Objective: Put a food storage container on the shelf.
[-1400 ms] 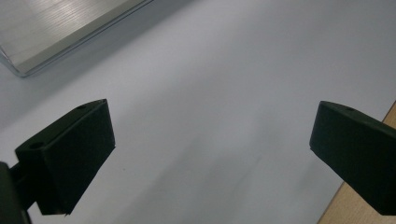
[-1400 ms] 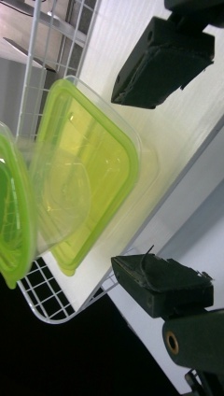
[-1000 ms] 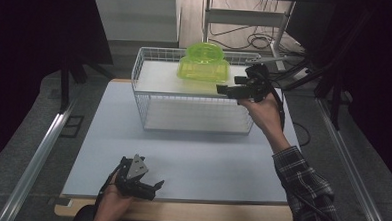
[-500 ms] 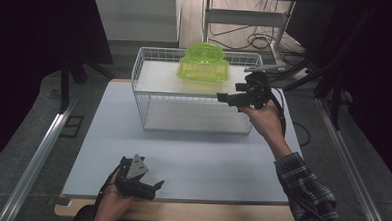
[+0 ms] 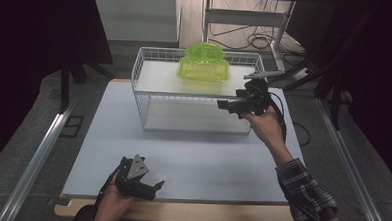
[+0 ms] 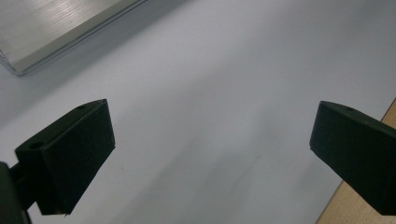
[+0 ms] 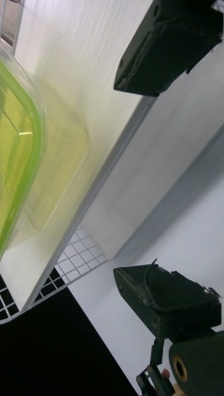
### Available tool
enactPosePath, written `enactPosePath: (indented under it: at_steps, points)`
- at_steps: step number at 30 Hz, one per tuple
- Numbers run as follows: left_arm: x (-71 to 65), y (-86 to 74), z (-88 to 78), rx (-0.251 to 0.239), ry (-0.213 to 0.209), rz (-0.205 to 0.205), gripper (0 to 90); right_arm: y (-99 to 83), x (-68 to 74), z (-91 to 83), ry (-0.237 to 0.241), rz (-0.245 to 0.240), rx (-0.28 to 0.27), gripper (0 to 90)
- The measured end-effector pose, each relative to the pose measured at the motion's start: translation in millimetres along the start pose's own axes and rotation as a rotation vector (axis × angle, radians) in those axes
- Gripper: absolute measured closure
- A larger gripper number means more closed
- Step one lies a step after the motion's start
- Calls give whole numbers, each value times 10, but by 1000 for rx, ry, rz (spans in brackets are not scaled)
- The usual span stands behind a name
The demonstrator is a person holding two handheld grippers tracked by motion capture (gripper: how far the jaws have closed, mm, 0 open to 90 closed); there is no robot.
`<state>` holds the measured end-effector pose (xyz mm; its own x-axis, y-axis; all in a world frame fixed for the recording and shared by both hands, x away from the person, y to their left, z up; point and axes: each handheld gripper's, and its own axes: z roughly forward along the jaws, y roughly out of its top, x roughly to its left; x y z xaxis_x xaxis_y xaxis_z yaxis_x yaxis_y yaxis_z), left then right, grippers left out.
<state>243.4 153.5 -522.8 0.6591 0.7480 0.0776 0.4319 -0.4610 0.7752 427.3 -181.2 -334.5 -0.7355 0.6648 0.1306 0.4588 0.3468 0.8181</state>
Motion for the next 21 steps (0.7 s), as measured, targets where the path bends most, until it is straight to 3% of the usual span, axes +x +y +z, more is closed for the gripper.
enactPosePath:
  at_steps: [10,21]
  points:
    - [6,1,-5,0,-2,-5,0,-82,45,-1,-5,-20,13,69]
    - [26,7,-35,-23,-22,-48,12,-185,87,-16,-7,-49,13,65]
